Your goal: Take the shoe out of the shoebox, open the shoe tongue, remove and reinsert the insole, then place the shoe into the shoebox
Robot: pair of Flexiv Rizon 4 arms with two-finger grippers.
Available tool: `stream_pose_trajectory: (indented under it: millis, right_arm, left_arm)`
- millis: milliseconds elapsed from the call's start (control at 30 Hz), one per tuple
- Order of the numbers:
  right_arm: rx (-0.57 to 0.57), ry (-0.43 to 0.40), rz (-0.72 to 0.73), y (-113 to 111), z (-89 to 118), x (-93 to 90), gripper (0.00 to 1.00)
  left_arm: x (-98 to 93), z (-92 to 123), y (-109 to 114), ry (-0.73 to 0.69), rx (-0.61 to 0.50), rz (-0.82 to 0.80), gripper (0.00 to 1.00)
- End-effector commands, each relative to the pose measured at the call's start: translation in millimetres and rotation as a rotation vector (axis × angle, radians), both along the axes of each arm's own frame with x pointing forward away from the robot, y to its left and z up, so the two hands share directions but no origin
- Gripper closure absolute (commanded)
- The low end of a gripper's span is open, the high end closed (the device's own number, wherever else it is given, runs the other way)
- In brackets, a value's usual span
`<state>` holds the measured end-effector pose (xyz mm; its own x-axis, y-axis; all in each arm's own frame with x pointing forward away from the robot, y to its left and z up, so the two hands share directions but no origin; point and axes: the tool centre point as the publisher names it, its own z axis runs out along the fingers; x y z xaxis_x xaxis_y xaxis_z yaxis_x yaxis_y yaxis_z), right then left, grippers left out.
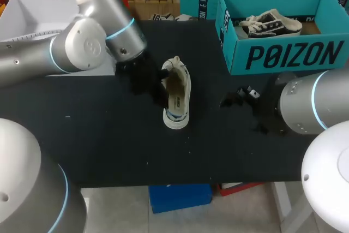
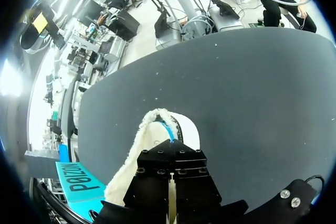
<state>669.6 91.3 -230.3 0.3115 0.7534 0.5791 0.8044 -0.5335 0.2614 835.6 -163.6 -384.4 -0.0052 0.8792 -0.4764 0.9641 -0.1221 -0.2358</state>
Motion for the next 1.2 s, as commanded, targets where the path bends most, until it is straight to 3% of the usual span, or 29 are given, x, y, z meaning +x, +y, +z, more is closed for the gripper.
stream_pose_trajectory:
  millis: [33,567,1200]
  right_arm:
    - [-0.006,-0.011,-0.015,7.0,-4.4,0.1,0.00]
    - [-0.006,-0.011,-0.015,7.0,-4.4,0.1,0.00]
    - [-0.006,-0.011,-0.015,7.0,-4.4,0.1,0.00]
  left_arm:
    - [4.8,-4.4,-8.0,0.022,0.048,-0.016,1.00]
    - [11.3,26.0,-13.6,-0.002,0.051,-0.071,1.00]
    - [-0.8,-18.3,-21.6,0.027,0.123,-0.145,1.00]
